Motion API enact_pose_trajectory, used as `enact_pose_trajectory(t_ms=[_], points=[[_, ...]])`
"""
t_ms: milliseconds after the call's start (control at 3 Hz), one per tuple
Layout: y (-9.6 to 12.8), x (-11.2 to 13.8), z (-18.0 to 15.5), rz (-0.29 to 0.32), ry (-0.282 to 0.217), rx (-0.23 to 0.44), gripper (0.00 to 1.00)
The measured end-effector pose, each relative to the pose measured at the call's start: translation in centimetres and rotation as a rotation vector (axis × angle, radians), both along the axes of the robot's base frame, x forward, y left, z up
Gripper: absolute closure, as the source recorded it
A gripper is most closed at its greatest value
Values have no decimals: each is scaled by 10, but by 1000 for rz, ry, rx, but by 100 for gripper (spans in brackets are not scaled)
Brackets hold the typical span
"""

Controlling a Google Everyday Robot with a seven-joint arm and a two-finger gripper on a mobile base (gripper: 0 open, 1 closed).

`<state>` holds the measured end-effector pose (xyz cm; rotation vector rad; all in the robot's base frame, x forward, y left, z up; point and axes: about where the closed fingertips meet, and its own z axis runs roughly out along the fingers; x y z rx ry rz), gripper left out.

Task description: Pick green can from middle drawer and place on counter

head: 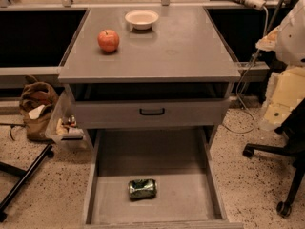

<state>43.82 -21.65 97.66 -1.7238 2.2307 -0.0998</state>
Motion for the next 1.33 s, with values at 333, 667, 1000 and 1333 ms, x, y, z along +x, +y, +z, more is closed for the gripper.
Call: enact_pose_trajectory(t_ms=[333, 667, 1000, 1333], points=[[1, 1, -6, -2, -4, 7, 0], [-7, 7, -49, -36, 21, 28, 0], [-19, 10, -101, -96, 71, 107, 0], [-15, 9, -127, -79, 126, 217, 0]])
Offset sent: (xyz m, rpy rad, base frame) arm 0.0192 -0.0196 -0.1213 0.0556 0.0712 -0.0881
